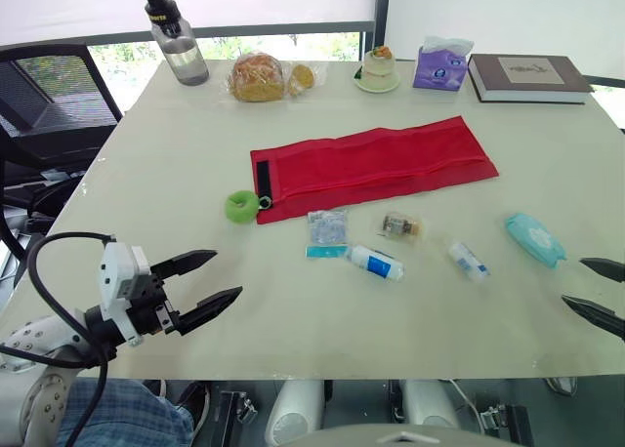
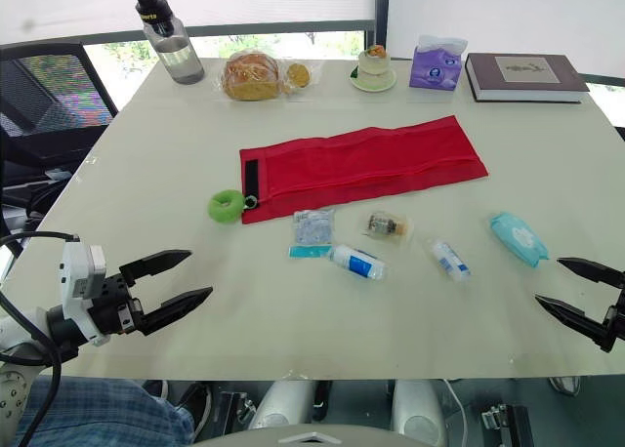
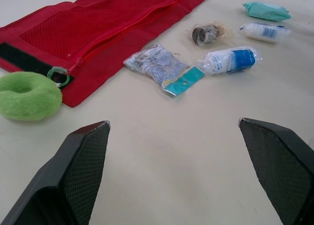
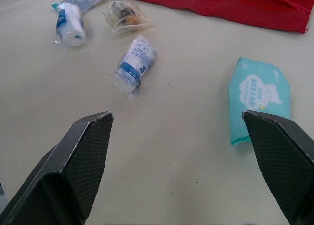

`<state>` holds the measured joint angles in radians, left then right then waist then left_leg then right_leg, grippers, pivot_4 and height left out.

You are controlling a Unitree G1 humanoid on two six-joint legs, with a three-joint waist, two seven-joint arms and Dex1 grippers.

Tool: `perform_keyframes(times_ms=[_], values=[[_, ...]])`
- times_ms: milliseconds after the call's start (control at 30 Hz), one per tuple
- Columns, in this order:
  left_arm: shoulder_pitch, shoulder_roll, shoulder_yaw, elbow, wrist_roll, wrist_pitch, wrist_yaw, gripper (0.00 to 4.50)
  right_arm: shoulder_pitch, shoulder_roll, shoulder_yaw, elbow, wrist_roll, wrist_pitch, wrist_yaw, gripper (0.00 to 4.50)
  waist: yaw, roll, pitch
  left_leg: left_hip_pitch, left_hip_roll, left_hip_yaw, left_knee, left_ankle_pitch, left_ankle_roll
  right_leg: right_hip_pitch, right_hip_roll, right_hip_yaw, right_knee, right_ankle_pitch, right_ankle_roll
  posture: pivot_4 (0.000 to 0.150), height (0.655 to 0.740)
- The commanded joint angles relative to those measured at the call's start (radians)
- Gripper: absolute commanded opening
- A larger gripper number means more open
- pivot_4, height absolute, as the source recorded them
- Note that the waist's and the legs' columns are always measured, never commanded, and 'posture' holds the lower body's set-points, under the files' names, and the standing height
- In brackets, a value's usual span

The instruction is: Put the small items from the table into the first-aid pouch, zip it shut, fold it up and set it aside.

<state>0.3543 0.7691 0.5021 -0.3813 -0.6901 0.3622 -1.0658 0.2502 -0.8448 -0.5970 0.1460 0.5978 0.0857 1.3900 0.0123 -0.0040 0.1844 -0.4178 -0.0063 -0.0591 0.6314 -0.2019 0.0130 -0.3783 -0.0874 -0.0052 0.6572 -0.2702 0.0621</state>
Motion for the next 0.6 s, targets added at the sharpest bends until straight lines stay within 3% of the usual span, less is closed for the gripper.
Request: perform_keyframes(times_ms=[33, 600], values=[[-0.008, -0.001, 0.022, 0.009, 0.004, -0.036, -0.021, 4.47, -0.005, 0.001, -0.035, -0.001, 0.023, -0.016, 0.008, 4.50, 0.000, 0.000, 0.000, 0.000, 0.000, 0.000, 0.000, 0.000, 0.000, 0.000, 0.000, 0.000, 0.000, 0.000, 0.000, 0.150, 0.7332], [-0.033, -0.011, 0.009, 0.070, -0.003, -0.063, -0.056, 4.47, -0.016, 0.008, -0.033, -0.026, 0.034, -0.006, -0.005, 4.50, 0.000, 0.000, 0.000, 0.000, 0.000, 0.000, 0.000, 0.000, 0.000, 0.000, 0.000, 0.000, 0.000, 0.000, 0.000, 0.150, 0.7332]])
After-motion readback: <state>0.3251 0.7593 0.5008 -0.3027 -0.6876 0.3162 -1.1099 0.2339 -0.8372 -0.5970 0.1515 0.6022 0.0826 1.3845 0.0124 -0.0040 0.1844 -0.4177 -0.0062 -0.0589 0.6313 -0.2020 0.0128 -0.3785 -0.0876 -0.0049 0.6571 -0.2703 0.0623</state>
